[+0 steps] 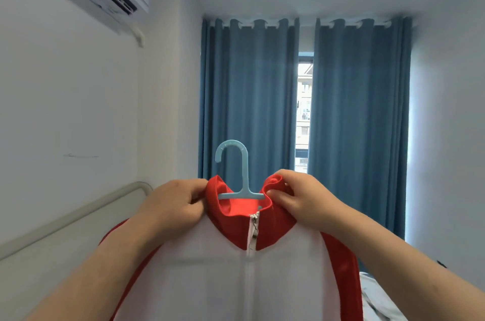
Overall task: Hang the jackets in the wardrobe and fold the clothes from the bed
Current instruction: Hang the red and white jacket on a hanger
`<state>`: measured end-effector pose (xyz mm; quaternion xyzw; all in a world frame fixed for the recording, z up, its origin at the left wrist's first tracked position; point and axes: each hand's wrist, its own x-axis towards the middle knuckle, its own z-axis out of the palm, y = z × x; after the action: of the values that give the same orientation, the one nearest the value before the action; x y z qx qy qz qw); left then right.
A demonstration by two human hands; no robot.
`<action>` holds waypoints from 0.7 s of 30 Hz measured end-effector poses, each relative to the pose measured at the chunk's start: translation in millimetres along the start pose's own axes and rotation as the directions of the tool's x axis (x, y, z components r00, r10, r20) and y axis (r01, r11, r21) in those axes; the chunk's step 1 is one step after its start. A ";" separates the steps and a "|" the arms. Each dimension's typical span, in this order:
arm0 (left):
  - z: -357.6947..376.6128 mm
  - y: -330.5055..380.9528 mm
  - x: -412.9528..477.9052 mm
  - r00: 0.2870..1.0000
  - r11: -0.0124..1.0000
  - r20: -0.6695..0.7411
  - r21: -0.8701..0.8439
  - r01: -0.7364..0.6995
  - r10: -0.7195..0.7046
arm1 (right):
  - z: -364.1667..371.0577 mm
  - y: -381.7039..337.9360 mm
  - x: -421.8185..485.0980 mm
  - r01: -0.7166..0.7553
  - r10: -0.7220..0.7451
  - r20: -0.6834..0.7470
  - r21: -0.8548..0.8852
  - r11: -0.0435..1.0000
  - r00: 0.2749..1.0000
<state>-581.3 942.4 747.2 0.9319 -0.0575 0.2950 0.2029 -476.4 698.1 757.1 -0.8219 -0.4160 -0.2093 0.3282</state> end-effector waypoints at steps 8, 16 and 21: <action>27.4 42.9 -6.3 0.996 0.994 -0.084 0.105 -0.034 0.043 | -12.2 26.2 -7.7 0.049 -0.046 -0.217 0.009 0.999 0.975; 52.1 80.4 -5.5 0.995 1.000 -0.100 0.028 0.006 -0.003 | -41.4 53.0 -34.7 0.027 -0.015 -0.093 0.123 0.992 0.996; 58.8 95.5 -26.3 0.968 0.984 -0.238 0.136 0.111 -0.076 | -53.9 57.6 -53.4 0.156 -0.171 0.135 0.117 0.981 0.976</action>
<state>-593.5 830.8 721.3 0.9053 0.0327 0.3953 0.1520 -463.1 605.2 740.6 -0.7794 -0.5153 -0.1533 0.3218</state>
